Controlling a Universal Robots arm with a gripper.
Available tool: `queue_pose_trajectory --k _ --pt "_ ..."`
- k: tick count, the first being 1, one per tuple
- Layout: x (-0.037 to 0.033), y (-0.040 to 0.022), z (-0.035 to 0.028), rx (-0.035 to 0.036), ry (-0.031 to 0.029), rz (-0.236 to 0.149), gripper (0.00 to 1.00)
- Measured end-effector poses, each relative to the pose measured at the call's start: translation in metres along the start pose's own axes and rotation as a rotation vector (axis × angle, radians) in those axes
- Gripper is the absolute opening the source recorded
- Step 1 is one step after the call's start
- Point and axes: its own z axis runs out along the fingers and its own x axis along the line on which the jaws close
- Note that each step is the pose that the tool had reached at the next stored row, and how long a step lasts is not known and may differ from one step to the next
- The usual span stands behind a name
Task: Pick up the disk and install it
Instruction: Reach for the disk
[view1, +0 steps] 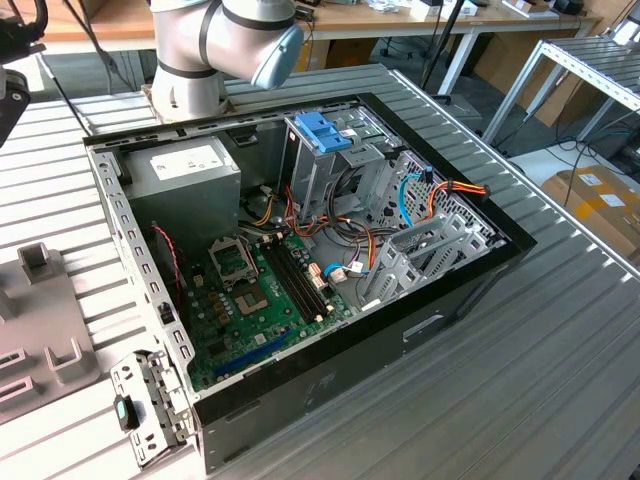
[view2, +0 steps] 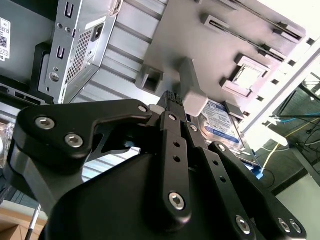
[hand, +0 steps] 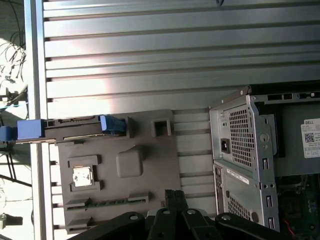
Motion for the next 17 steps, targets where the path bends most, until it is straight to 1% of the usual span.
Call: queue_pose_trajectory --k 17 --pt "0.0096 -0.0007 -0.0002 -0.0001 -0.0001 0.0 0.11"
